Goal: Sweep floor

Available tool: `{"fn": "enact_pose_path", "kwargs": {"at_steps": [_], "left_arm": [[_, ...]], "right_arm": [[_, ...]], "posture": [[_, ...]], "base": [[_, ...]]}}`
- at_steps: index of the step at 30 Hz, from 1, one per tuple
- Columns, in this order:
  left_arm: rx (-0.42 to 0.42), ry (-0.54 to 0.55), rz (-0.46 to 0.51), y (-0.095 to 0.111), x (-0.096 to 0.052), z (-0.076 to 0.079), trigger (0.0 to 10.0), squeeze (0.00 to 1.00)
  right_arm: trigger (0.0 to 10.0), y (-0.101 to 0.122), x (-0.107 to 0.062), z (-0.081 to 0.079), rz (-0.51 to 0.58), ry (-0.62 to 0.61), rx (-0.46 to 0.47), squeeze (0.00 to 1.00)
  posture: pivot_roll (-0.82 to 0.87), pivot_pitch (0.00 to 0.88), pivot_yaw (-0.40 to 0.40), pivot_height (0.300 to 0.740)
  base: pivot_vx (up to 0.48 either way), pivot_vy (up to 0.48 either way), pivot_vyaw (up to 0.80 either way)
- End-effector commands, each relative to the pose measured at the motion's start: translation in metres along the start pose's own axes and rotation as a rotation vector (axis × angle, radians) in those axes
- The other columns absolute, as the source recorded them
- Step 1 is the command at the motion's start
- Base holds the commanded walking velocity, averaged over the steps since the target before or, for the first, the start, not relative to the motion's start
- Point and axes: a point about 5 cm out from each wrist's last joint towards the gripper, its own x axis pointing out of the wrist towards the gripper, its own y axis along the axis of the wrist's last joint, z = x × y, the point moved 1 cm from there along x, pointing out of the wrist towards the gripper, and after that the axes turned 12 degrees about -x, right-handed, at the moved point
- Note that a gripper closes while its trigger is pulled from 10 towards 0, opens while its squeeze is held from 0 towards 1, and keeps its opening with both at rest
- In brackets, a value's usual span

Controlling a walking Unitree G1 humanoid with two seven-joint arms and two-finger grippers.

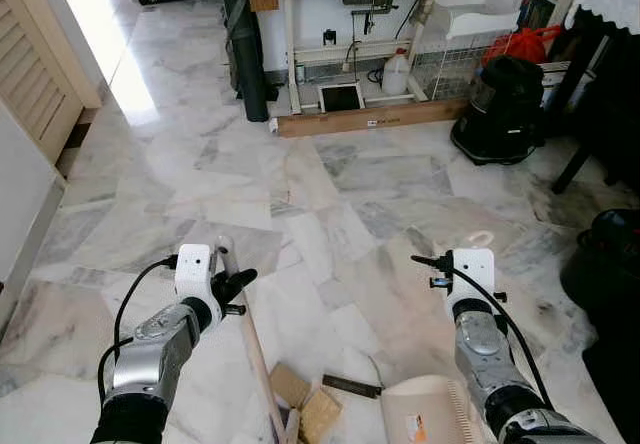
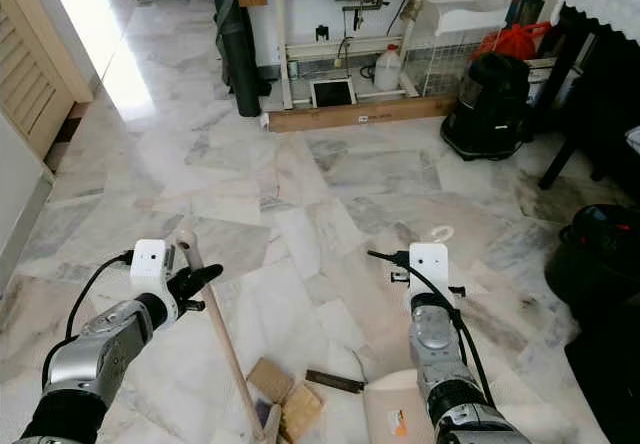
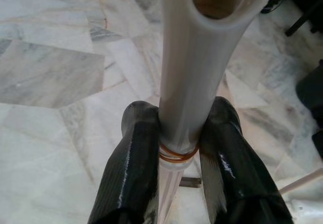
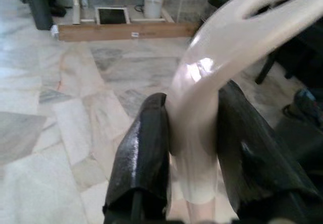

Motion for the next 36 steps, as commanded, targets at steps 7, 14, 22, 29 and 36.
{"fn": "enact_pose_path", "kwargs": {"at_steps": [7, 14, 22, 29, 36], "left_arm": [[-0.037, -0.037, -0.007, -0.001, -0.001, 0.001, 10.0, 0.00], [-0.028, -0.057, -0.020, -0.002, -0.002, 0.003, 10.0, 0.00], [0.042, -0.034, 0.027, 0.012, -0.005, -0.002, 10.0, 0.00], [0.074, -0.030, 0.027, 0.014, -0.006, -0.003, 10.0, 0.00], [0.131, -0.025, 0.017, 0.015, -0.009, -0.004, 10.0, 0.00]], "right_arm": [[10.0, -0.011, -0.008, -0.021, -0.079, 0.048, 0.076, 0.00], [10.0, -0.001, -0.003, -0.016, -0.033, 0.004, 0.090, 0.00], [10.0, 0.007, -0.001, -0.006, 0.038, -0.054, 0.060, 0.00], [10.0, 0.008, 0.001, 0.000, 0.053, -0.071, 0.012, 0.00], [10.0, 0.003, -0.004, -0.003, 0.072, -0.040, -0.079, 0.00]], "posture": [[0.03, 0.053, 0.036, 0.740], [0.04, 0.057, 0.037, 0.740], [0.05, 0.058, 0.042, 0.740], [0.06, 0.055, 0.045, 0.740], [0.06, 0.056, 0.045, 0.740]], "base": [[0.000, 0.000, 0.00], [0.000, 0.000, 0.00], [0.000, 0.000, 0.00], [0.000, 0.000, 0.00], [0.000, 0.000, 0.00]]}}
